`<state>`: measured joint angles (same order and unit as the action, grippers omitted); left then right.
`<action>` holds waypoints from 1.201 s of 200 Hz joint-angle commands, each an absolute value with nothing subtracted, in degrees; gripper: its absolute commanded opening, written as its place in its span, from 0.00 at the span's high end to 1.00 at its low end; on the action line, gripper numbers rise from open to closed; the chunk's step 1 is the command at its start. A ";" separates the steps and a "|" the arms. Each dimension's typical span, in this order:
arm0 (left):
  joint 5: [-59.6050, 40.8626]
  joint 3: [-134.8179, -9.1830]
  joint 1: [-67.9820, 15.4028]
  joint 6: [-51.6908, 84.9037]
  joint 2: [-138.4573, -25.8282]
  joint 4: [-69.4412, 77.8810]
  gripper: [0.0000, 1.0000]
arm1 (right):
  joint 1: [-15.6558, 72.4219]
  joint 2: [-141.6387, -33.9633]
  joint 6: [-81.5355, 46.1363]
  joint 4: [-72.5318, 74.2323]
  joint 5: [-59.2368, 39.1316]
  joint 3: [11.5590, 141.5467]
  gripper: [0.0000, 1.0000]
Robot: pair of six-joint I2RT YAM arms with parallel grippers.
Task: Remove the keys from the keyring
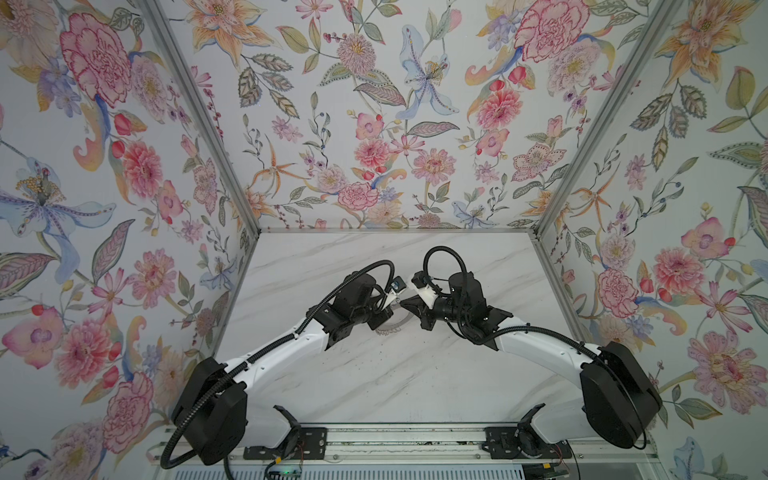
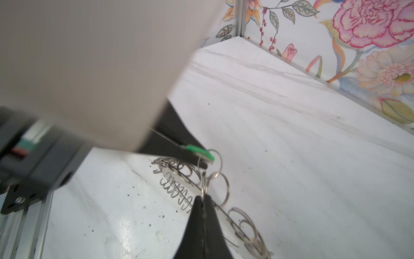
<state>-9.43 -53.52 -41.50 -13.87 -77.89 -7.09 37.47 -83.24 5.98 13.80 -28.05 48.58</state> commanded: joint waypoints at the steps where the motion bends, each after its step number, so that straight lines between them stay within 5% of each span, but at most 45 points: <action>1: -18.24 -55.37 -49.15 -23.54 -77.00 -5.76 1.00 | 37.57 -86.47 0.21 11.67 -32.93 51.01 1.00; 74: -15.87 -53.53 -49.12 -22.95 -76.17 -3.83 1.00 | 34.06 -87.05 -2.98 13.11 -35.51 50.53 1.00; 175: -28.52 -46.06 -36.49 -14.77 -72.64 4.29 1.00 | 30.78 -80.79 -5.53 18.03 -33.33 43.48 1.00; 207: -30.21 -46.57 -36.31 -15.15 -73.30 3.57 1.00 | 31.00 -81.10 -5.28 20.20 -39.21 42.89 1.00; 240: -30.32 -47.40 -36.17 -15.84 -73.48 2.65 1.00 | 33.55 -81.78 -1.89 19.79 -39.01 42.89 0.76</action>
